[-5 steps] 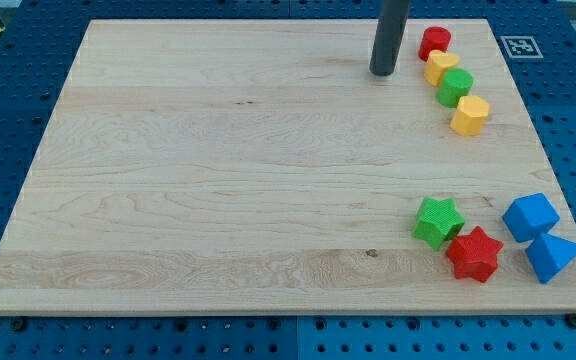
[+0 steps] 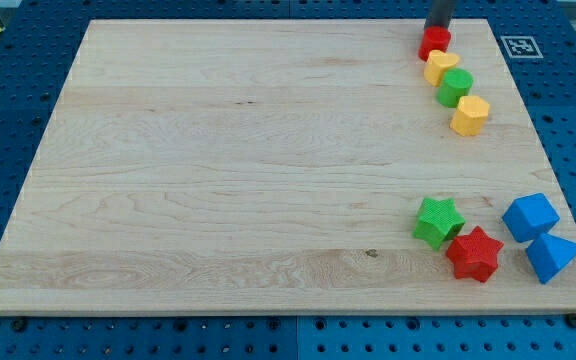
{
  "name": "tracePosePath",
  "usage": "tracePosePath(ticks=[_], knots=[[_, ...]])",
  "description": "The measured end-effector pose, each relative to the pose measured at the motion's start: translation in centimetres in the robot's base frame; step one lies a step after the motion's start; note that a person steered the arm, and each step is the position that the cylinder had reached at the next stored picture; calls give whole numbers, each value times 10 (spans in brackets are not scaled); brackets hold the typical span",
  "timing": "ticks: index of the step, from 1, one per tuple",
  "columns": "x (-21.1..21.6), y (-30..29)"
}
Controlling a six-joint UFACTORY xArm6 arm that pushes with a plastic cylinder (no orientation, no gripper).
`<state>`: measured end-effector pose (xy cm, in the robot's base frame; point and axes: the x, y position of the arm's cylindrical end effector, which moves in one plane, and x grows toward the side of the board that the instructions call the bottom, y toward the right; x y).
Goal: Slide the line of blocks down a bit
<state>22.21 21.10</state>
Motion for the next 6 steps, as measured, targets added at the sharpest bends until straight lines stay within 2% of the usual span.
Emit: tracePosePath(ticks=[6], knots=[[114,0]])
